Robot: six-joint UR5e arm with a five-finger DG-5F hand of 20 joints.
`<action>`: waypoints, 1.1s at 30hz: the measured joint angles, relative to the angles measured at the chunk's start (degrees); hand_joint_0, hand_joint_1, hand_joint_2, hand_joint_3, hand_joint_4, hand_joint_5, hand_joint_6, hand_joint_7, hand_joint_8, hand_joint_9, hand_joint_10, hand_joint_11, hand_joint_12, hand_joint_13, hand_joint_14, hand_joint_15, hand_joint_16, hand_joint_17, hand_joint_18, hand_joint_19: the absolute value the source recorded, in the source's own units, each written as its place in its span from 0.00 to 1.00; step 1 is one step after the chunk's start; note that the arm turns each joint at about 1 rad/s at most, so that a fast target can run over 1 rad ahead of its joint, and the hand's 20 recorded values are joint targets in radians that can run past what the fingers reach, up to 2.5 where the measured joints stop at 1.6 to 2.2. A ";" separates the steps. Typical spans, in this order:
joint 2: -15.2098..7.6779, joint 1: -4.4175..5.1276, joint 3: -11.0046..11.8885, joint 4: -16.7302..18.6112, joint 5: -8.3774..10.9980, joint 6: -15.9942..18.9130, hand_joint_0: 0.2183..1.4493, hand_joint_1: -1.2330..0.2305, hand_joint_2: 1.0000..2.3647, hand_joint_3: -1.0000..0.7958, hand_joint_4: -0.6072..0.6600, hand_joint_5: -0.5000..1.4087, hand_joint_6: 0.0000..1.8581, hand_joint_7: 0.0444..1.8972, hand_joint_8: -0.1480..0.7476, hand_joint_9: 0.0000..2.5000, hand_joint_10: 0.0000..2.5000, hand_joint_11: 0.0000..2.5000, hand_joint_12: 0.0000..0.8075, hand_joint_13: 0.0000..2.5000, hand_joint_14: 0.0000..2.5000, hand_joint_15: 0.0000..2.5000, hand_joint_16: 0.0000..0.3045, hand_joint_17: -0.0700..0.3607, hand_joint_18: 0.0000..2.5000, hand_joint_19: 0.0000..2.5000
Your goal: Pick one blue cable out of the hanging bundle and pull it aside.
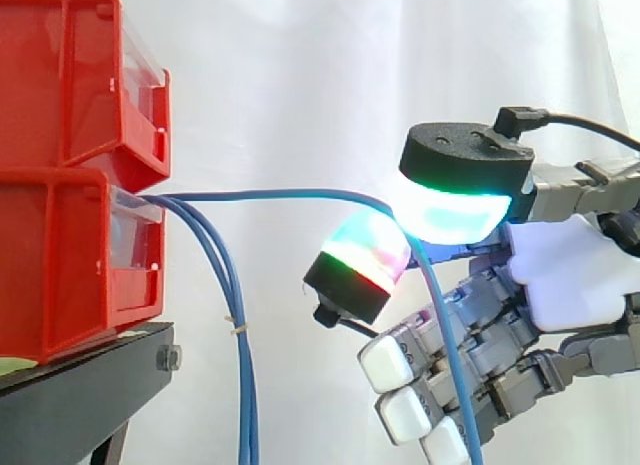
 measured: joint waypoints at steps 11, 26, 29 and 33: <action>0.00 0.00 0.00 0.00 0.00 0.00 0.28 0.21 0.11 0.61 0.29 0.24 0.47 0.55 0.51 0.39 0.00 0.04 0.52 0.34 0.01 0.14 0.20 0.48 0.28 0.17; 0.00 0.00 0.01 0.00 0.00 0.00 0.28 0.21 0.11 0.61 0.29 0.24 0.47 0.55 0.51 0.39 0.00 0.04 0.52 0.34 0.00 0.15 0.20 0.48 0.28 0.17; 0.00 0.00 0.00 0.00 0.00 0.00 0.28 0.21 0.11 0.61 0.29 0.24 0.47 0.55 0.51 0.39 0.00 0.04 0.52 0.34 0.00 0.15 0.20 0.48 0.28 0.17; 0.00 0.00 0.01 0.00 0.00 0.00 0.28 0.21 0.11 0.61 0.29 0.24 0.47 0.55 0.51 0.39 0.00 0.04 0.52 0.34 0.00 0.15 0.20 0.48 0.28 0.17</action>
